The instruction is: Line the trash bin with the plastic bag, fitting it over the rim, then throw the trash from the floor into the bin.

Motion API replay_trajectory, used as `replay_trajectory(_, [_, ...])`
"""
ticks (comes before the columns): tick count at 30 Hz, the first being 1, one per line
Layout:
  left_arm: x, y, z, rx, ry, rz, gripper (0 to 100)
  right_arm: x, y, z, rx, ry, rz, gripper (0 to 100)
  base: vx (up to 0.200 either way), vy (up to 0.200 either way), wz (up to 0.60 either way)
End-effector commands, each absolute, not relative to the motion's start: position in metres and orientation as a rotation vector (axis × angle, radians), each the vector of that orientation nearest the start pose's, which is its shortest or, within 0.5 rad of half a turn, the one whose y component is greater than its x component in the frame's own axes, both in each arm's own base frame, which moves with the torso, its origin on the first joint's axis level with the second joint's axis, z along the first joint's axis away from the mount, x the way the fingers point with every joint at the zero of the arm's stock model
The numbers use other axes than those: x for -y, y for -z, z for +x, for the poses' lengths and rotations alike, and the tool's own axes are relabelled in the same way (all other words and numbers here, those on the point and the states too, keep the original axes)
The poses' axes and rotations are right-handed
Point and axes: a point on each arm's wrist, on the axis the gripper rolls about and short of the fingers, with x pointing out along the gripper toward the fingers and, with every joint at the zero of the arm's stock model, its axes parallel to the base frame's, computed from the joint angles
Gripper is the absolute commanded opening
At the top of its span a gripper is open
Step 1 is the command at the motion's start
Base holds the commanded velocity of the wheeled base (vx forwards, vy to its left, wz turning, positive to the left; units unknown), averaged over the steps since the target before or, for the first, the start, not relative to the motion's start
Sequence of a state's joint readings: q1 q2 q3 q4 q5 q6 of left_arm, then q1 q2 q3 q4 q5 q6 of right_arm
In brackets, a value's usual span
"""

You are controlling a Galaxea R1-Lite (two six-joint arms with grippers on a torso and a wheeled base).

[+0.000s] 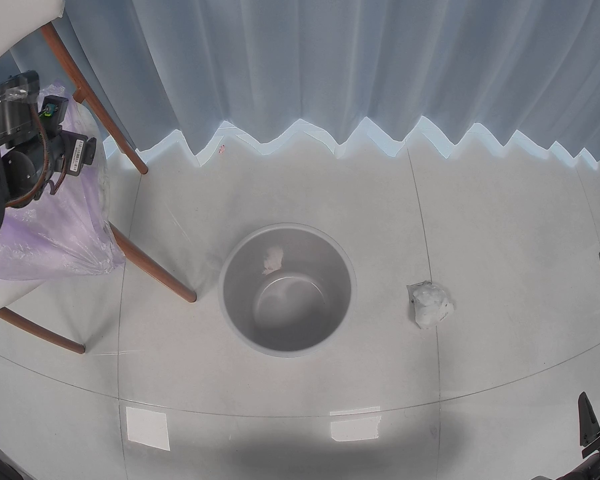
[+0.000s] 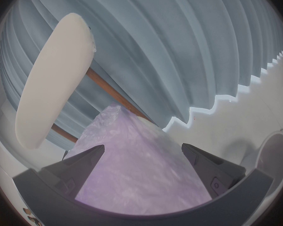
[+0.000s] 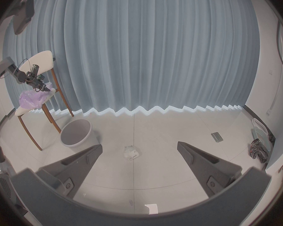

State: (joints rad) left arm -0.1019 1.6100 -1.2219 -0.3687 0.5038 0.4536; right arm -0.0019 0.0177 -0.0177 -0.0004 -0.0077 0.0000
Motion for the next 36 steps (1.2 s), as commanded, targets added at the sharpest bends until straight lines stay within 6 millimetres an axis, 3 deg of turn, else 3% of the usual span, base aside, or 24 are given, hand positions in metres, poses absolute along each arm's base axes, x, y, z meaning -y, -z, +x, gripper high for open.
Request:
replay_trajectory(1, [0.012, -0.287, 0.353, -0.127, -0.423, 0.461, 100, 0.000, -0.076, -0.023, -0.002, 0.009, 0.000, 100, 0.000, 0.000, 0.00])
replay_trajectory(23, [0.005, -0.290, 0.366, -0.097, -0.462, 0.446, 100, 0.000, -0.076, -0.023, 0.000, 0.009, -0.002, 100, 0.000, 0.000, 0.00])
replay_trajectory(24, [0.005, -0.289, 0.367, -0.097, -0.460, 0.443, 0, 0.000, -0.076, -0.023, 0.000, 0.009, 0.000, 100, 0.000, 0.000, 0.00])
replay_trajectory(36, [0.008, -0.291, 0.364, -0.048, -0.447, 0.259, 0, 0.000, -0.076, -0.023, 0.000, 0.009, 0.000, 100, 0.000, 0.000, 0.00])
